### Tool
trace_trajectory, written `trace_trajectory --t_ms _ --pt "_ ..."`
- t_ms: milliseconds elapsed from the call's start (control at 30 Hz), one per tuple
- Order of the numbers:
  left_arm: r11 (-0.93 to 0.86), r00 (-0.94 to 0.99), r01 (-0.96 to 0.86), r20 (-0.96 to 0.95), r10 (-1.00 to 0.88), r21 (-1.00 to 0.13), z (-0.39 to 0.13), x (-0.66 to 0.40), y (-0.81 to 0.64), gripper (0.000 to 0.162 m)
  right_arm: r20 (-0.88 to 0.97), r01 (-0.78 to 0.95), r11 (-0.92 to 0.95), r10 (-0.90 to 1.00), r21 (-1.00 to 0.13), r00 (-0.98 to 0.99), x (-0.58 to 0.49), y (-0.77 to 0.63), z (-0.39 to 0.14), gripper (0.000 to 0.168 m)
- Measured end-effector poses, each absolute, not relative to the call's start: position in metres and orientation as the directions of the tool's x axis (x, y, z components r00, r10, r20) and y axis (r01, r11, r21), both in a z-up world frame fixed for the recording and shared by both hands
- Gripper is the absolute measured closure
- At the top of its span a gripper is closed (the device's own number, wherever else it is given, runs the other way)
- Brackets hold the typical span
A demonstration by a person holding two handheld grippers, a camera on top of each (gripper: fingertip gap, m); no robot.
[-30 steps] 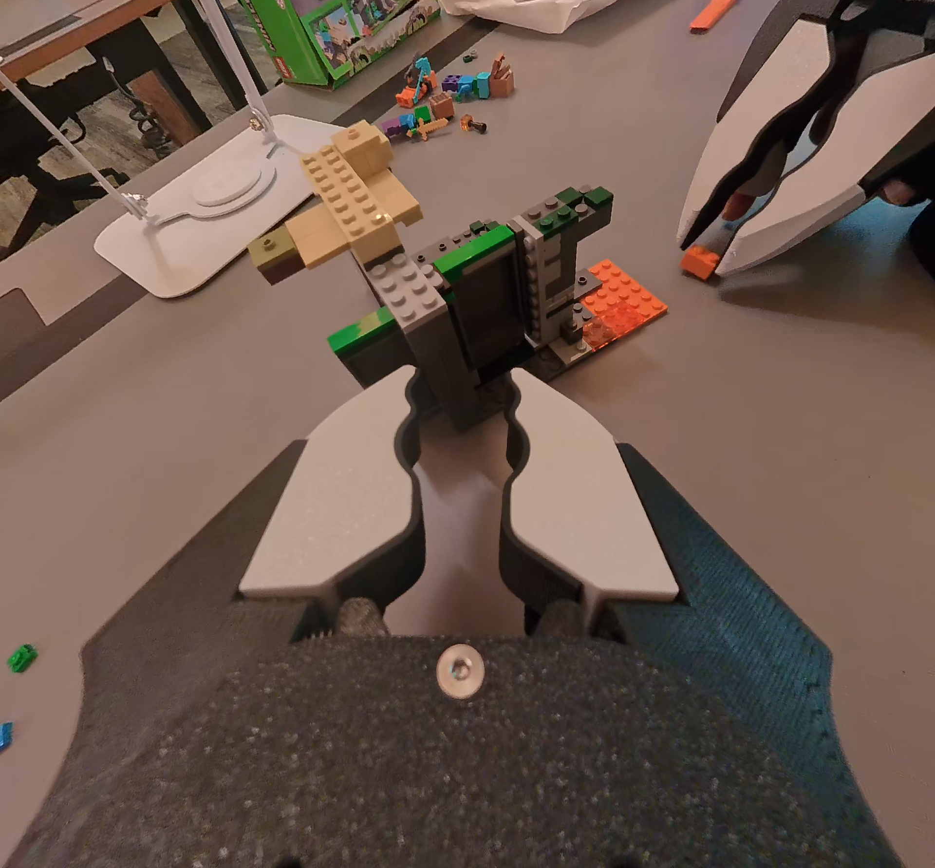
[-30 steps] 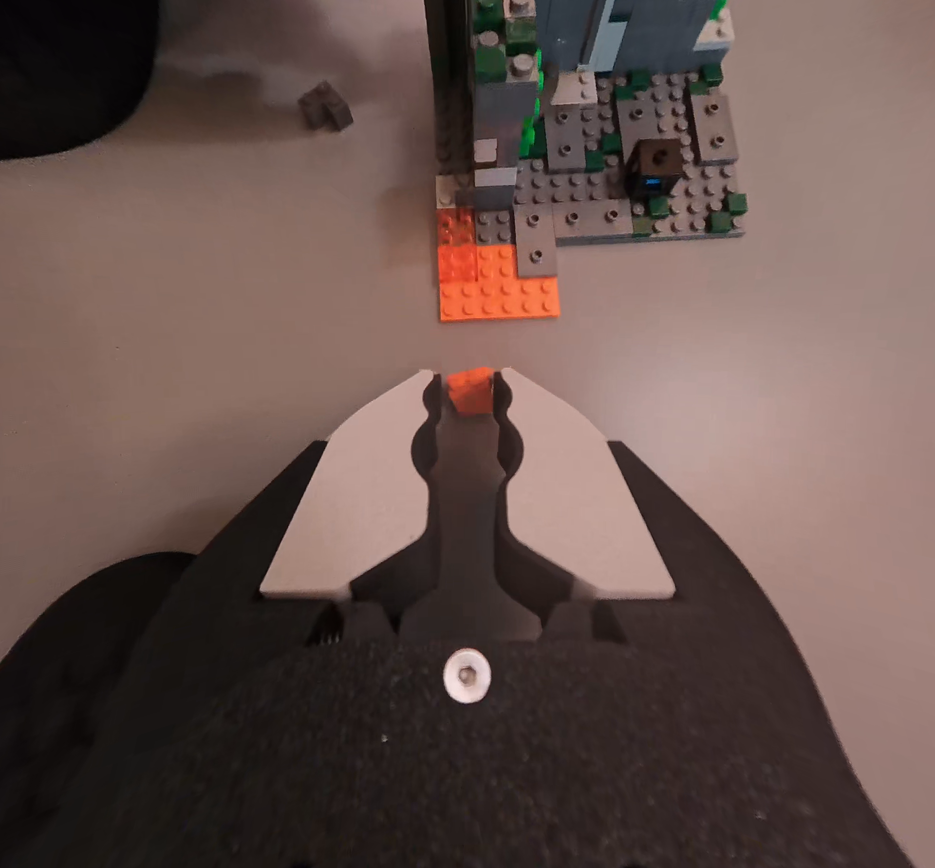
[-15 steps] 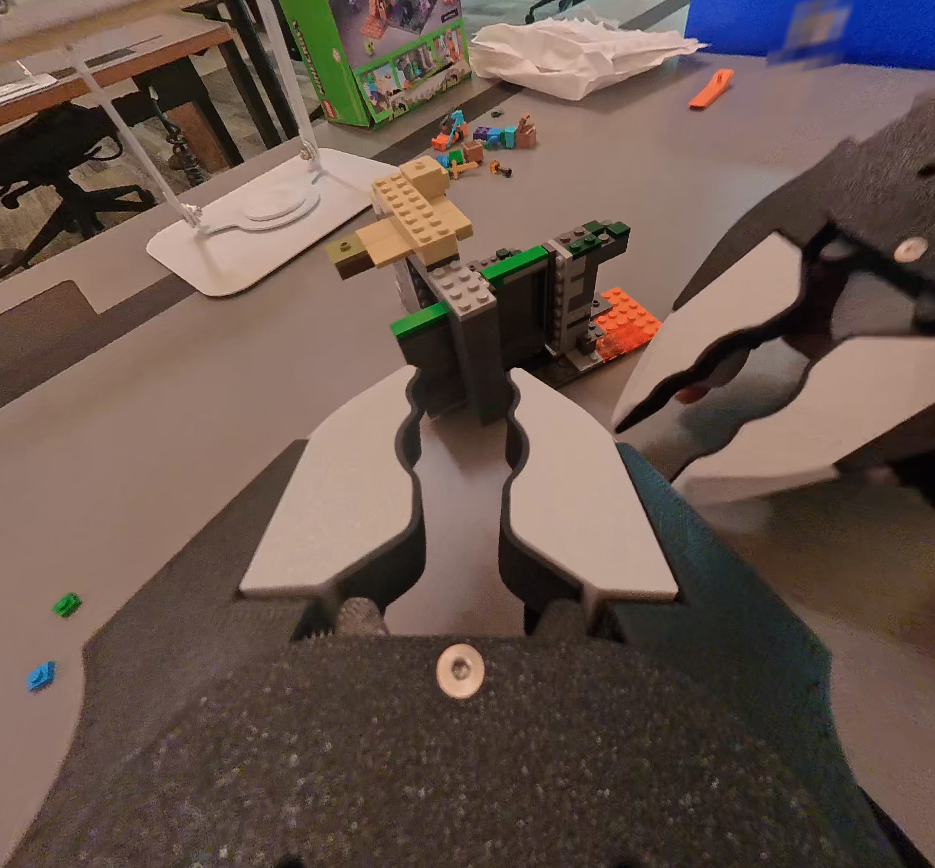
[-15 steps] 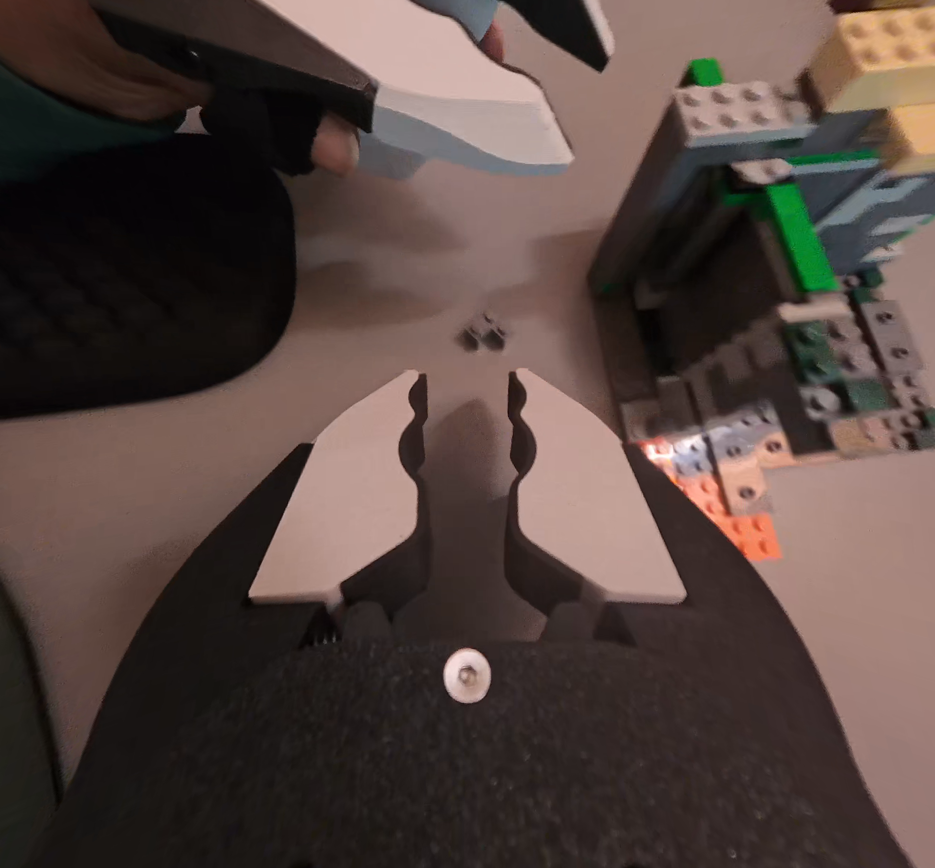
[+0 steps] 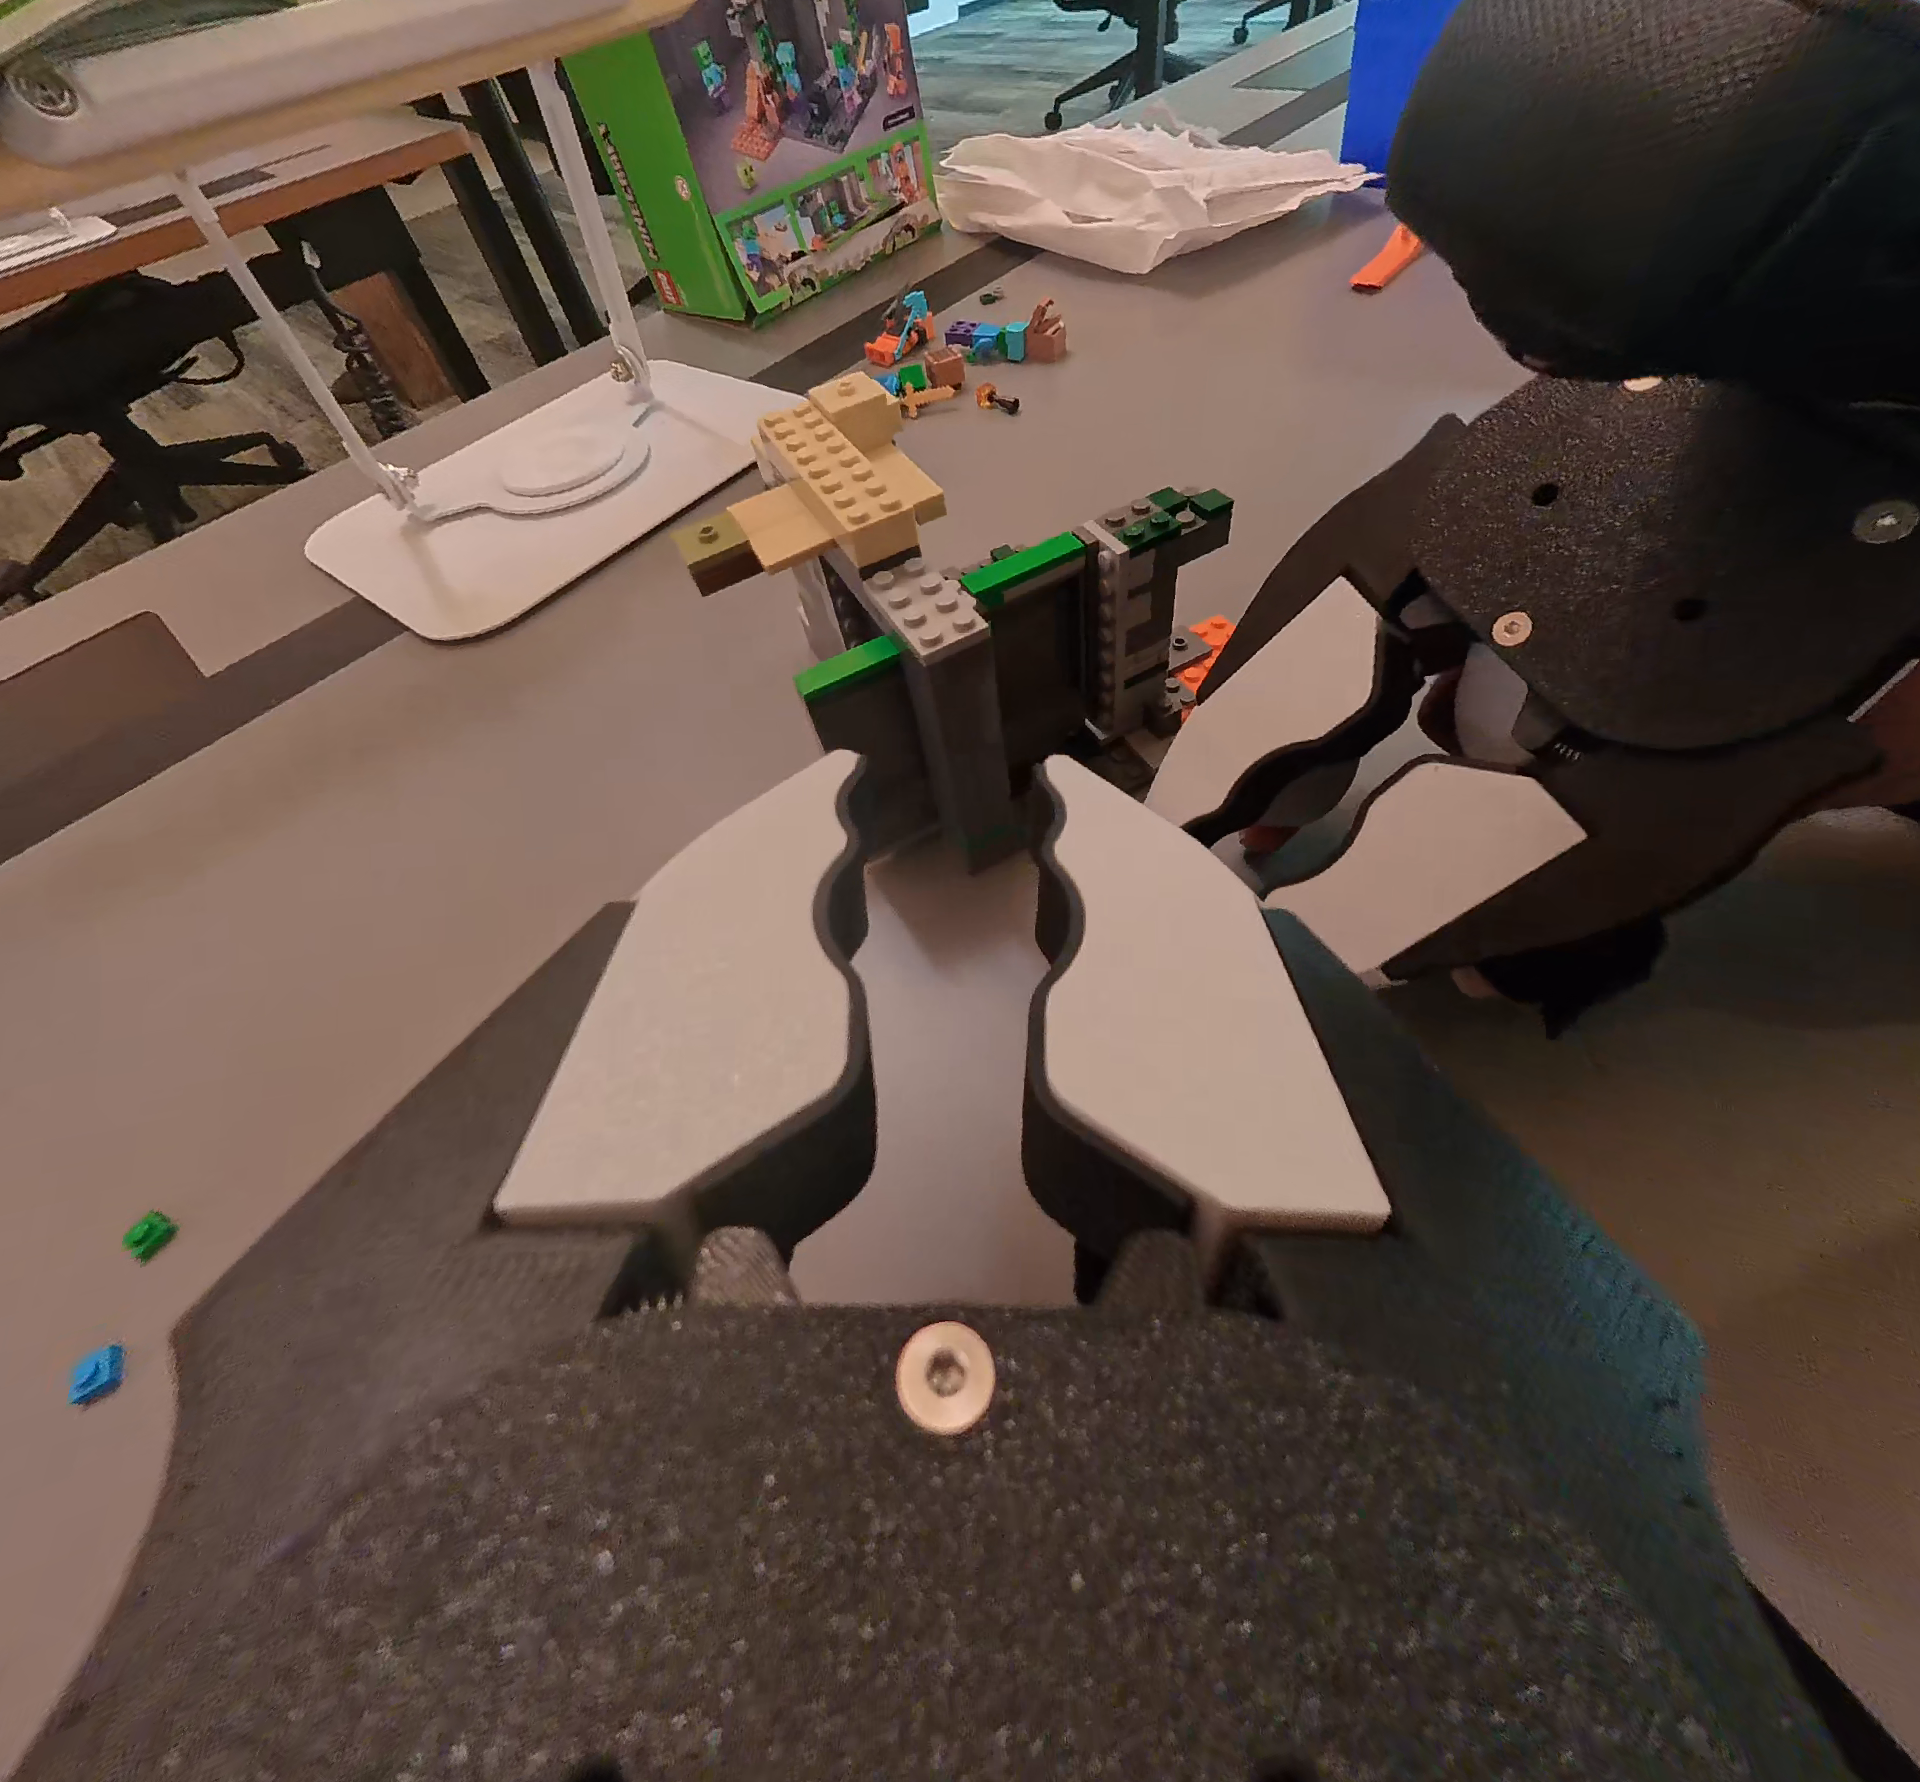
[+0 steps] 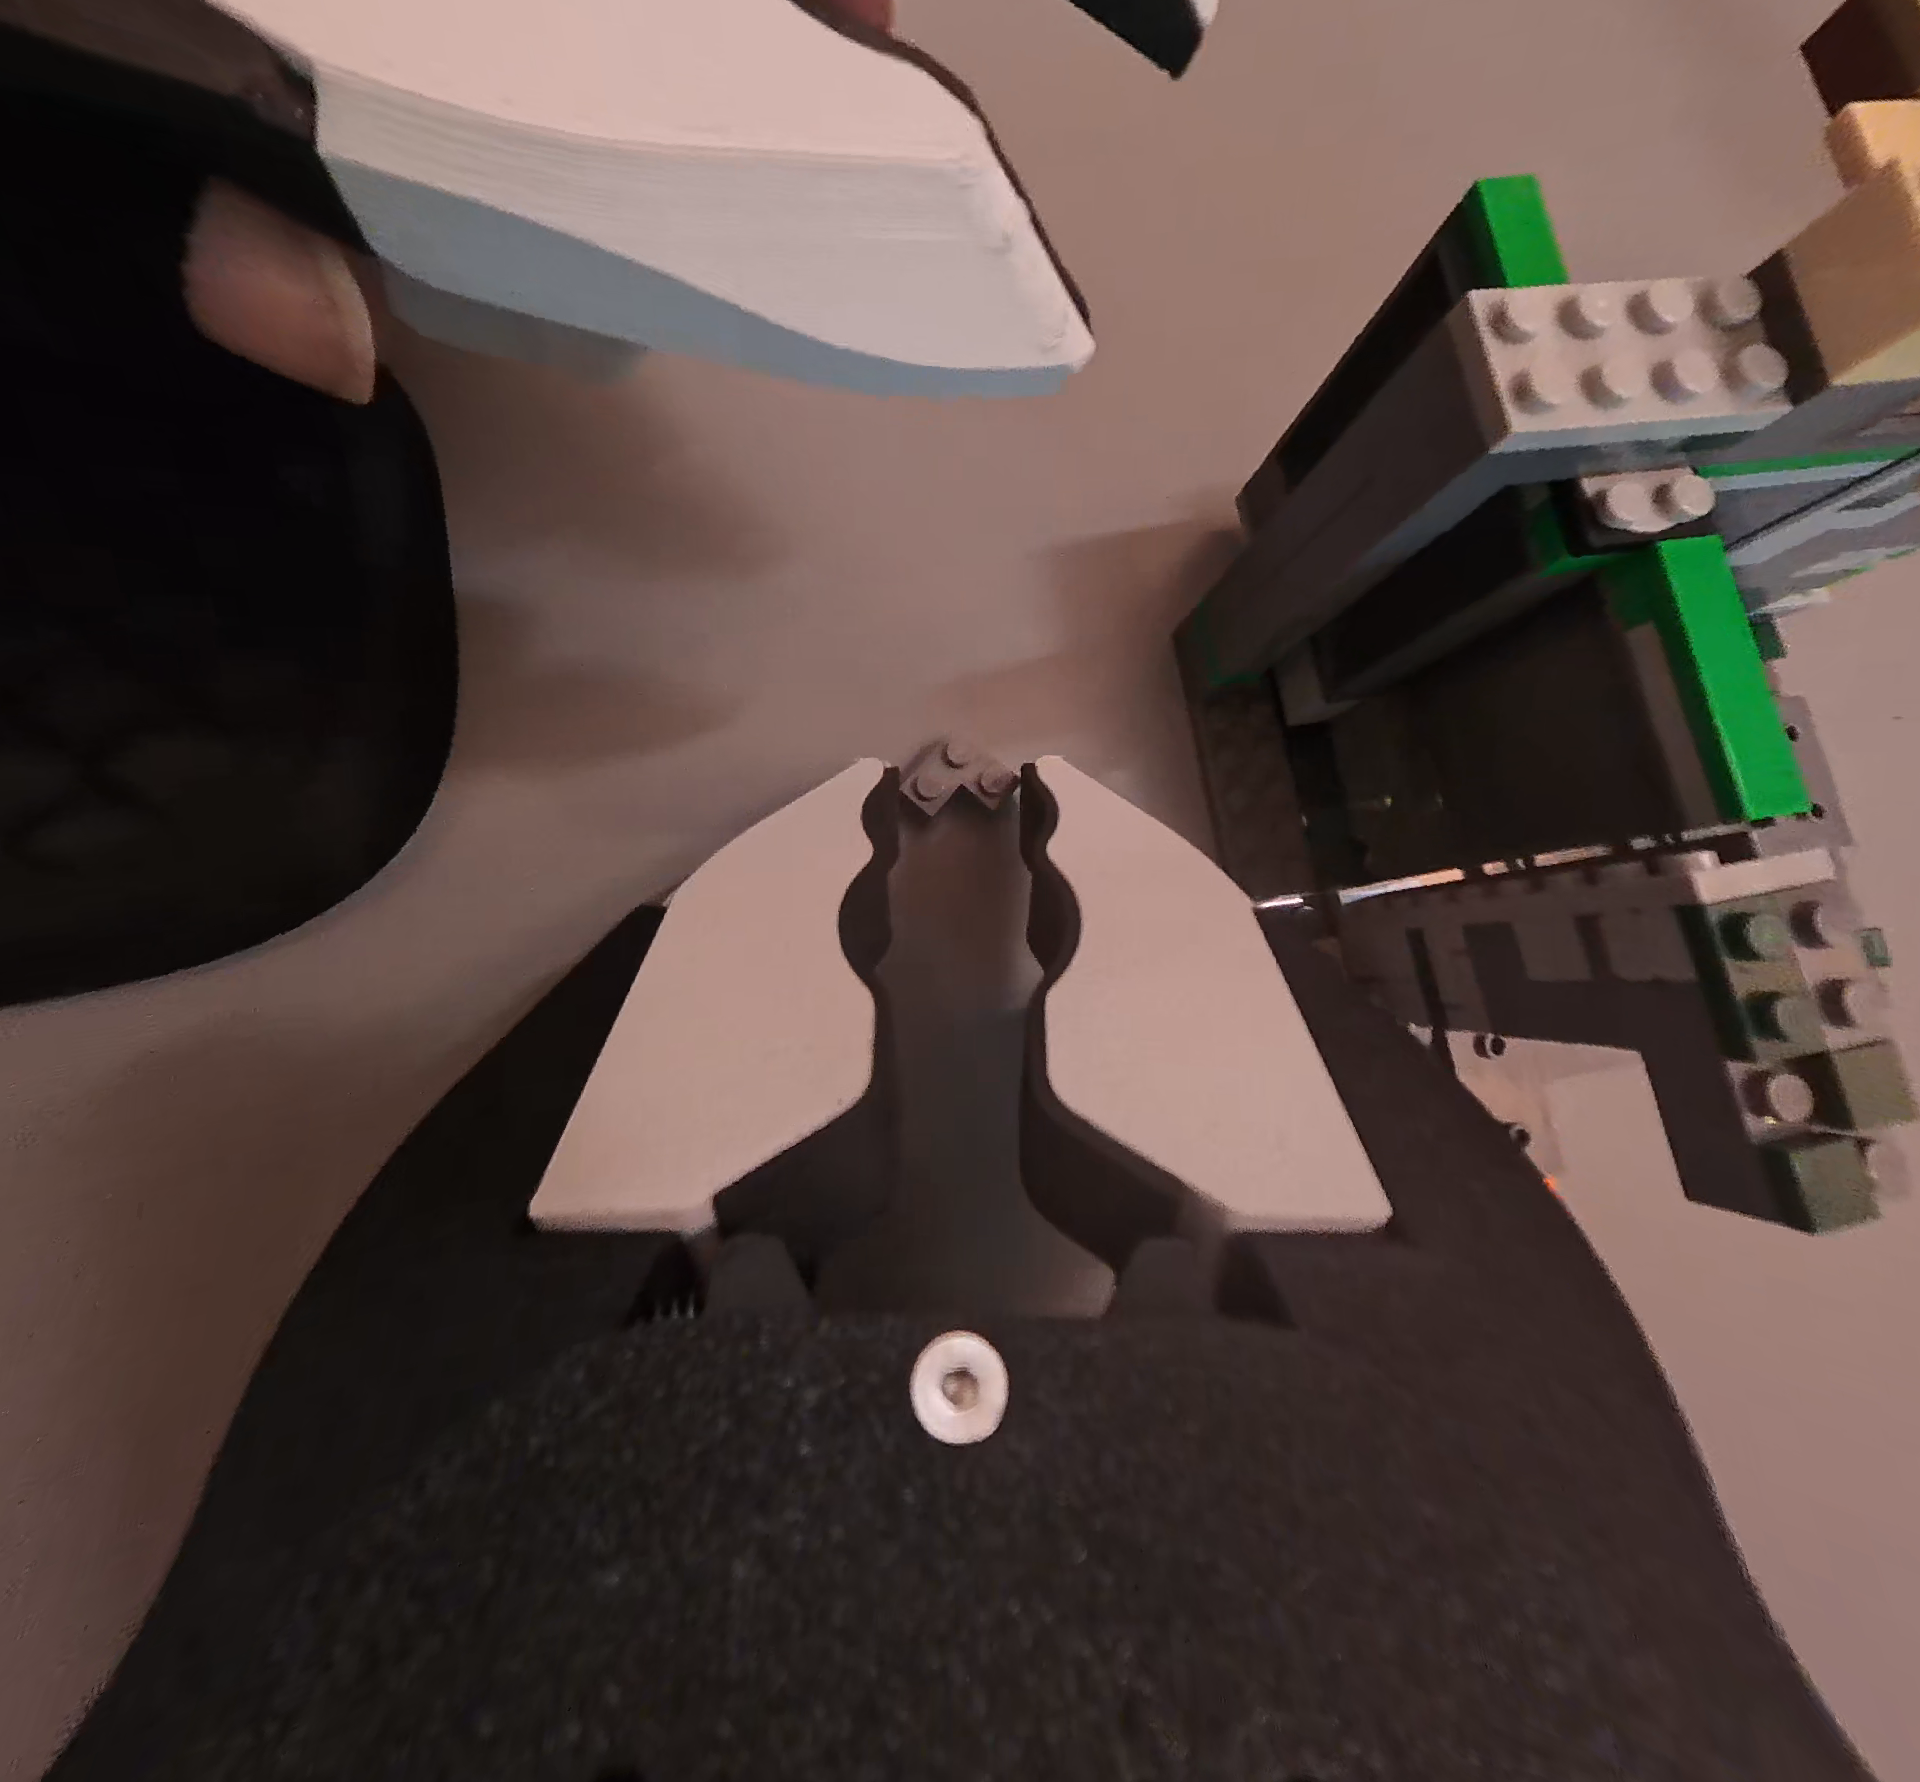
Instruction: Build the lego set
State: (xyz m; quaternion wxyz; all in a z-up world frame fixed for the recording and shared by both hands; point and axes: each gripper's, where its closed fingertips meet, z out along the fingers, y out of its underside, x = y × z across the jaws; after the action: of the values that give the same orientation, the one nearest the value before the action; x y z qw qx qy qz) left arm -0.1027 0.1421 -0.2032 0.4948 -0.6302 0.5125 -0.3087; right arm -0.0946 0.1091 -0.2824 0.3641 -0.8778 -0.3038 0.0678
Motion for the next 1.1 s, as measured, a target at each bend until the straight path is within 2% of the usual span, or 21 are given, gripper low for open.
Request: trace_trajectory --t_ms 233,433,800,1100 --pt "0.018 0.259 -0.361 -0.119 -0.959 -0.932 -0.209 -0.098 0.137 0.134 0.136 0.547 -0.392 0.709 -0.740 0.692 -0.097 0.097 -0.260 0.147" --pt "0.025 0.235 -0.390 -0.126 -0.964 -0.921 -0.217 -0.094 0.134 0.134 0.206 0.613 -0.269 0.780 -0.743 0.592 -0.072 0.081 -0.242 0.147" --pt "0.027 0.231 -0.426 -0.138 -0.963 -0.905 -0.226 -0.089 0.136 0.135 0.195 0.610 -0.286 0.776 -0.739 0.600 -0.016 0.067 -0.247 0.147" --pt "0.070 0.217 -0.473 -0.193 -0.957 -0.878 -0.235 -0.084 0.135 0.136 0.153 0.668 -0.197 0.891 -0.718 0.427 -0.029 0.043 -0.265 0.147"
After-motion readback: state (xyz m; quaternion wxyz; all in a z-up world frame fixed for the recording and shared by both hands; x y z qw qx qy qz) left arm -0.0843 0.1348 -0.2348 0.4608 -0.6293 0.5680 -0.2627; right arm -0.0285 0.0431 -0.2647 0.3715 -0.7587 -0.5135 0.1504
